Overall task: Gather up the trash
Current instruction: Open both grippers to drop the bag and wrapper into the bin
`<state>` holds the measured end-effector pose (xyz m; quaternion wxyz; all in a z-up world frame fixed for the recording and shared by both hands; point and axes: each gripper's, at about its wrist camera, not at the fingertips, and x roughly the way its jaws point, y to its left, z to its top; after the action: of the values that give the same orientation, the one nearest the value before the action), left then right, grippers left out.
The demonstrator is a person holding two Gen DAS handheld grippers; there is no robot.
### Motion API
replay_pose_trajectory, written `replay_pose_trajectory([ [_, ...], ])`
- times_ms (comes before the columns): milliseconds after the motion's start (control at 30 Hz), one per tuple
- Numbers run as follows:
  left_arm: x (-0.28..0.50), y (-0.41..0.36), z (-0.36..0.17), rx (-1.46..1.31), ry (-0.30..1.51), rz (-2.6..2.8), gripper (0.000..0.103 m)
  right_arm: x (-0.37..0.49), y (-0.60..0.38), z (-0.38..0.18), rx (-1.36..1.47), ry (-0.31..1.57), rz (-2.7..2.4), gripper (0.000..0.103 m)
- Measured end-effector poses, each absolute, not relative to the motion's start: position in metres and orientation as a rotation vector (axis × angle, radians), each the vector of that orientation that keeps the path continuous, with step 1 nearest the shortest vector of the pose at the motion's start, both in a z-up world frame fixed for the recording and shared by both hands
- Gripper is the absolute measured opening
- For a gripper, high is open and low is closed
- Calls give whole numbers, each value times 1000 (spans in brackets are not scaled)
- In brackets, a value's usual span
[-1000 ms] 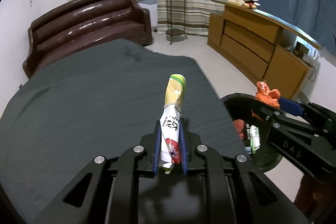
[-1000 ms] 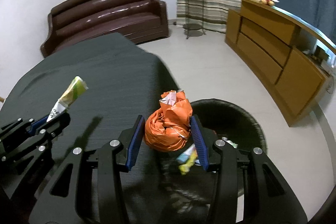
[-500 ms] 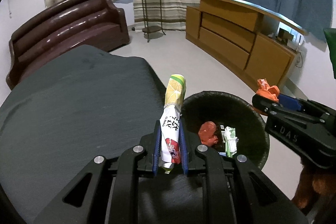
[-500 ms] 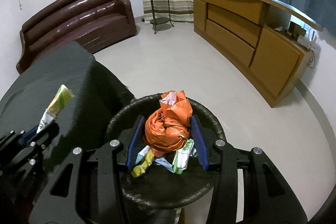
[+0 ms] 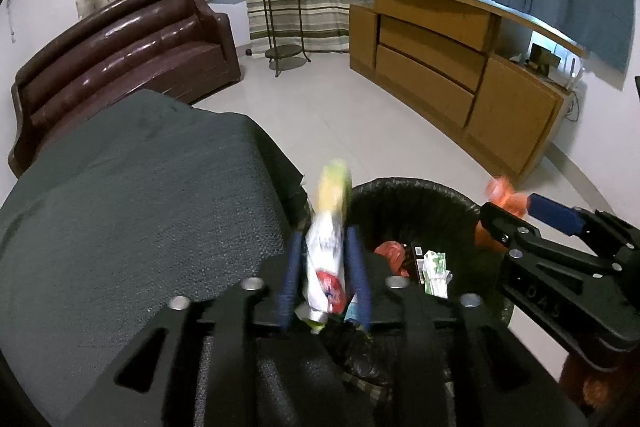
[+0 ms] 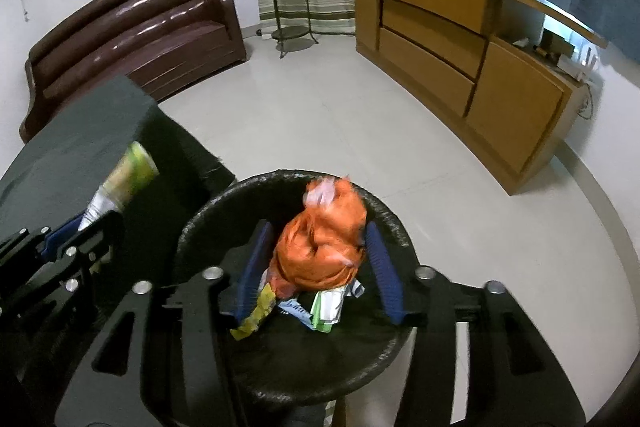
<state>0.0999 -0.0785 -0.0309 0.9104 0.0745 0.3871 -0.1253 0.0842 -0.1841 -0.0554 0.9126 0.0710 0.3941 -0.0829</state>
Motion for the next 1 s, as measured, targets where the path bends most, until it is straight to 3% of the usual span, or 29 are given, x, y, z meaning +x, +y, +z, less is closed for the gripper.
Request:
replay_pose_trajectory([
  [167,99,-75,-28,143,791,-250,57,84,-187,-56,151,811,-185,56],
  [1000,81,-56,-14,114,761,-229,75,58,-188,-38,144,763,-208,68],
])
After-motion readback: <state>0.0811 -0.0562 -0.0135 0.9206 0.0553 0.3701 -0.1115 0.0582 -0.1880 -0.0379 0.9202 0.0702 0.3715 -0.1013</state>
